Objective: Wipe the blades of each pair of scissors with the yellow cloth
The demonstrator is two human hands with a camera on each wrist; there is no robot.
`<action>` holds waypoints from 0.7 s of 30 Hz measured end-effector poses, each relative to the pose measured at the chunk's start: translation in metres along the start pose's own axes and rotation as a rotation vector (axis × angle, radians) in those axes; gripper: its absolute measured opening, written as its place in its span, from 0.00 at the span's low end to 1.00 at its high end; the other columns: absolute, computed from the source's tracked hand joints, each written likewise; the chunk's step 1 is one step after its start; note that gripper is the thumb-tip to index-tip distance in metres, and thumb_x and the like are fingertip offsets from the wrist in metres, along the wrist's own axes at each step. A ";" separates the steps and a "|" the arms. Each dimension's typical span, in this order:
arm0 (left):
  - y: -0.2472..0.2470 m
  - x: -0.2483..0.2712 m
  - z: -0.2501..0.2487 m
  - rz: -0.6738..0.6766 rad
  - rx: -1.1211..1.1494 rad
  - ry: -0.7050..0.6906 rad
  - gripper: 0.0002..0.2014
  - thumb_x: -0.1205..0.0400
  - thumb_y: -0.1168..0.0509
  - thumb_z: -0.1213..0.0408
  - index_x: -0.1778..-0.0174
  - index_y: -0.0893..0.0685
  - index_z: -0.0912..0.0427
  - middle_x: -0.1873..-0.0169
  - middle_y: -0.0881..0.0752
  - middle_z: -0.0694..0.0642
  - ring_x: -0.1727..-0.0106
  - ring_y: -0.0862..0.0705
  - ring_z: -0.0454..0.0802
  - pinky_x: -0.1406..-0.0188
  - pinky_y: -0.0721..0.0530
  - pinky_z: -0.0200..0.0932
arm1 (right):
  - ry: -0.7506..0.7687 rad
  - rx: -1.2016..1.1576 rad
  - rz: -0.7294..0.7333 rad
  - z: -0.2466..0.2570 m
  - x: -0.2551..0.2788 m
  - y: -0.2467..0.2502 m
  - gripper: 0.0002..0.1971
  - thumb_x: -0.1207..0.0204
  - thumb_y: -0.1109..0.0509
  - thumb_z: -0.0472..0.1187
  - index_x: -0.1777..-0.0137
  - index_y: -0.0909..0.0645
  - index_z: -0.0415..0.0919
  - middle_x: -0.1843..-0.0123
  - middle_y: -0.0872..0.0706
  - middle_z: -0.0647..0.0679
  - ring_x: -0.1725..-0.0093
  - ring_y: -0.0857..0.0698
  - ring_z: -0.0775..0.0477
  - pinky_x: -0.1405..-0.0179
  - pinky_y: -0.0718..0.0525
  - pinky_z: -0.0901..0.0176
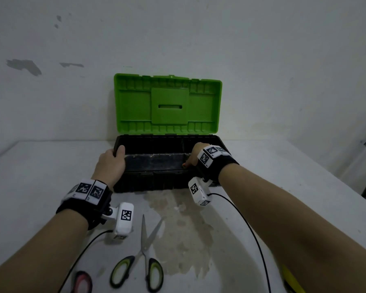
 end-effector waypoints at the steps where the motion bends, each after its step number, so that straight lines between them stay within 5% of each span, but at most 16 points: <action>1: 0.000 0.000 0.001 0.005 -0.002 -0.005 0.32 0.13 0.52 0.41 0.36 0.19 0.67 0.39 0.17 0.70 0.39 0.18 0.68 0.36 0.21 0.59 | 0.009 -0.012 0.004 0.002 0.002 0.001 0.06 0.25 0.25 0.50 0.56 0.11 0.50 0.70 0.19 0.57 0.68 0.15 0.50 0.71 0.15 0.62; 3: -0.001 0.000 0.001 0.015 -0.016 -0.011 0.31 0.12 0.52 0.42 0.33 0.20 0.67 0.37 0.18 0.70 0.38 0.19 0.68 0.37 0.21 0.58 | 0.023 -0.021 0.016 0.007 0.000 0.001 0.06 0.24 0.26 0.50 0.58 0.12 0.50 0.73 0.19 0.56 0.70 0.18 0.51 0.73 0.20 0.64; 6: -0.002 0.000 0.001 0.026 -0.045 -0.028 0.28 0.11 0.49 0.46 0.32 0.21 0.67 0.37 0.19 0.71 0.39 0.18 0.68 0.41 0.22 0.55 | 0.016 -0.105 0.127 0.012 -0.003 -0.007 0.19 0.21 0.30 0.46 0.34 0.18 0.35 0.38 0.15 0.37 0.38 0.17 0.35 0.42 0.21 0.49; 7: -0.002 0.000 0.001 0.026 -0.048 -0.038 0.26 0.11 0.48 0.48 0.33 0.20 0.67 0.37 0.18 0.71 0.41 0.18 0.67 0.44 0.22 0.53 | 0.024 -0.103 0.137 0.012 -0.004 -0.009 0.21 0.21 0.31 0.44 0.32 0.20 0.34 0.36 0.17 0.34 0.38 0.18 0.34 0.41 0.21 0.47; 10: -0.002 0.001 0.001 0.028 -0.059 -0.046 0.24 0.11 0.48 0.50 0.33 0.21 0.67 0.38 0.19 0.71 0.40 0.18 0.68 0.45 0.23 0.53 | 0.010 -0.101 0.095 0.008 -0.007 -0.012 0.21 0.25 0.28 0.42 0.32 0.19 0.42 0.52 0.14 0.38 0.61 0.17 0.39 0.58 0.16 0.51; 13: 0.000 0.003 -0.001 0.037 -0.063 -0.035 0.25 0.11 0.48 0.50 0.31 0.21 0.67 0.36 0.19 0.71 0.38 0.18 0.68 0.41 0.22 0.54 | -0.039 -0.165 0.125 0.006 -0.007 -0.012 0.21 0.23 0.30 0.44 0.32 0.20 0.36 0.35 0.17 0.35 0.38 0.18 0.34 0.42 0.21 0.48; 14: 0.002 0.005 -0.002 0.044 -0.062 -0.027 0.25 0.11 0.47 0.49 0.31 0.21 0.67 0.36 0.19 0.71 0.37 0.18 0.68 0.39 0.21 0.55 | -0.065 -0.221 0.091 0.004 -0.009 -0.009 0.20 0.24 0.29 0.46 0.35 0.18 0.35 0.35 0.17 0.36 0.37 0.18 0.35 0.45 0.21 0.49; 18: 0.016 0.027 -0.013 0.049 -0.122 -0.016 0.25 0.13 0.43 0.49 0.28 0.22 0.65 0.30 0.23 0.72 0.33 0.21 0.69 0.30 0.23 0.57 | -0.143 -0.347 -0.086 -0.009 0.004 0.007 0.16 0.28 0.26 0.54 0.64 0.16 0.40 0.63 0.13 0.44 0.63 0.15 0.42 0.73 0.24 0.62; 21: 0.026 0.061 -0.025 0.021 -0.271 -0.058 0.28 0.15 0.40 0.48 0.23 0.26 0.61 0.27 0.26 0.72 0.27 0.26 0.71 0.25 0.28 0.58 | -0.134 -0.378 -0.197 -0.022 0.047 0.013 0.16 0.28 0.27 0.53 0.59 0.13 0.38 0.60 0.12 0.42 0.60 0.13 0.41 0.67 0.20 0.60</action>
Point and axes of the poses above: each hand's wrist, its own x-axis away from the middle knuckle, its own y-axis out of the back of the hand, z = x × y, the point moved 5 cm from there along -x, towards the middle knuckle
